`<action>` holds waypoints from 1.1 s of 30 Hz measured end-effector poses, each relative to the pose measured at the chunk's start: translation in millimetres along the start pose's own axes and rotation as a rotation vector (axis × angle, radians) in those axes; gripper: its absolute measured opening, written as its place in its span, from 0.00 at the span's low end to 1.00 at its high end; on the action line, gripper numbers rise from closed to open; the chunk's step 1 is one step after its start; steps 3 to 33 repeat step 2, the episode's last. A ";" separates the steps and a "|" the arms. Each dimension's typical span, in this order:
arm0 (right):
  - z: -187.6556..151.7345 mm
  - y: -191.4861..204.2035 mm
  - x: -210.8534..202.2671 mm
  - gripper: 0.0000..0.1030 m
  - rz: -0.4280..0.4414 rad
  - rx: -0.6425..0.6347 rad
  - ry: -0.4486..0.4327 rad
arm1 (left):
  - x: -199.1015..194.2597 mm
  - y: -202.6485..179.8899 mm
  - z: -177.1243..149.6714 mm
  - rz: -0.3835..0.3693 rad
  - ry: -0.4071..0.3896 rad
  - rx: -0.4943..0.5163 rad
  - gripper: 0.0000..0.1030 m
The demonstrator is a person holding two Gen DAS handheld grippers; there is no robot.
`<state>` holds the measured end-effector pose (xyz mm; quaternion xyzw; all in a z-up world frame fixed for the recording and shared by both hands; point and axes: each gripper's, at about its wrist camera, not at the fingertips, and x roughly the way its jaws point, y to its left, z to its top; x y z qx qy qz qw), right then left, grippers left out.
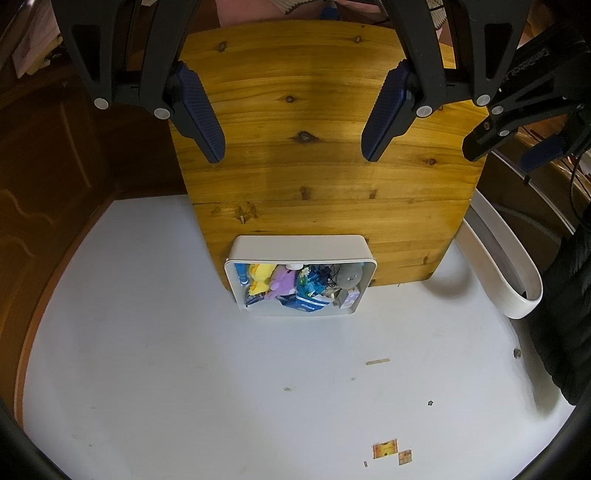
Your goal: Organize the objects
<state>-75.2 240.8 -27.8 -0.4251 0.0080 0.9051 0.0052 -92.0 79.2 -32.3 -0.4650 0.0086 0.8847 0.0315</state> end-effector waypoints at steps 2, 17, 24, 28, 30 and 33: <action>-0.4 0.3 0.4 0.75 0.001 0.000 0.000 | 1.1 -0.9 -0.1 0.000 0.003 -0.001 0.81; -0.4 0.3 0.4 0.75 0.001 0.000 0.000 | 1.1 -0.9 -0.1 0.000 0.003 -0.001 0.81; -0.4 0.3 0.4 0.75 0.001 0.000 0.000 | 1.1 -0.9 -0.1 0.000 0.003 -0.001 0.81; -0.4 0.3 0.4 0.75 0.001 0.000 0.000 | 1.1 -0.9 -0.1 0.000 0.003 -0.001 0.81; -0.4 0.3 0.4 0.75 0.001 0.000 0.000 | 1.1 -0.9 -0.1 0.000 0.003 -0.001 0.81; -0.4 0.3 0.4 0.75 0.001 0.000 0.000 | 1.1 -0.9 -0.1 0.000 0.003 -0.001 0.81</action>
